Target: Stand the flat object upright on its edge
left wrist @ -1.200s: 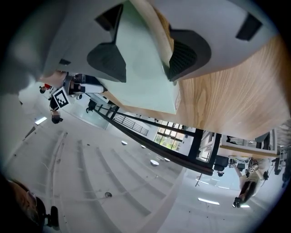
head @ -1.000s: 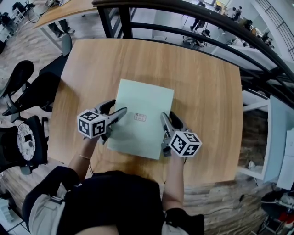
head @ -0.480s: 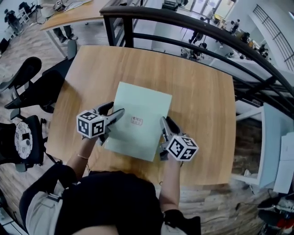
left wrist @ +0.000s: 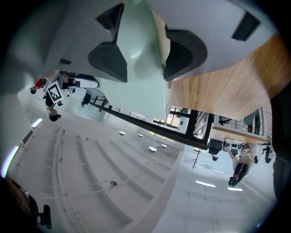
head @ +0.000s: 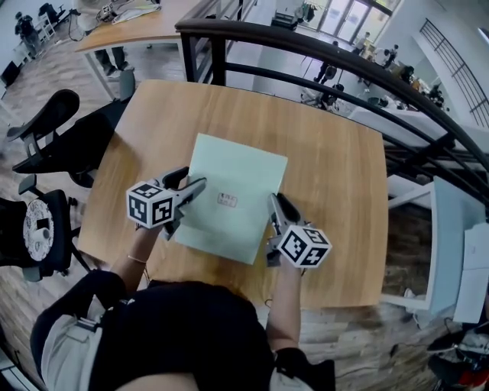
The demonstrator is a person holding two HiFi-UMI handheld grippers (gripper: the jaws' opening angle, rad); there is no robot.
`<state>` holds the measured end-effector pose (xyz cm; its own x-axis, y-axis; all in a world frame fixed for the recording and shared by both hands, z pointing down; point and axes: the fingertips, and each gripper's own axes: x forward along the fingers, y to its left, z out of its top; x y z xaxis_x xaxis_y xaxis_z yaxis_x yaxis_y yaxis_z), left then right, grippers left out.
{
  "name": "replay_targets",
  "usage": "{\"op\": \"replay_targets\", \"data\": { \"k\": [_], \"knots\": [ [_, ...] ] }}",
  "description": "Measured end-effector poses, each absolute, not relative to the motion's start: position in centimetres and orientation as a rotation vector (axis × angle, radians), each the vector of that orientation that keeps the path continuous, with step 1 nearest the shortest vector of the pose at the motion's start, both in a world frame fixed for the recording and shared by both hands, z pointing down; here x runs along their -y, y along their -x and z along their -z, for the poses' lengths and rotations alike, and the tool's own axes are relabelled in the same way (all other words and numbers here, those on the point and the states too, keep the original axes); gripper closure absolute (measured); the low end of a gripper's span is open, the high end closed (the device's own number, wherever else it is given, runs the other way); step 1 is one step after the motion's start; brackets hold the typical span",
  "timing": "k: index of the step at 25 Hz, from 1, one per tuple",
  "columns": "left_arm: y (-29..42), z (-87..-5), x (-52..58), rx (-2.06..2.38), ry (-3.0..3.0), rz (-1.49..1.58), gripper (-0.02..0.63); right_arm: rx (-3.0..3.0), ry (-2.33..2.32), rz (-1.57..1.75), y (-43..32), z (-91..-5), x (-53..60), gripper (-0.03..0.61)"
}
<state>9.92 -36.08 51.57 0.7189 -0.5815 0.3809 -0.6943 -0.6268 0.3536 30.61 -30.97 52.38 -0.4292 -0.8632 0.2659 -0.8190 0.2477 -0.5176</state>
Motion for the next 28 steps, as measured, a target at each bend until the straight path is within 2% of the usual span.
{"op": "replay_targets", "data": {
  "k": [28],
  "knots": [
    [-10.7, -45.4, 38.9, 1.004, -2.589, -0.232, 0.343, -2.453, 1.657, 0.683, -31.1, -46.3, 33.7, 0.488]
  ]
}}
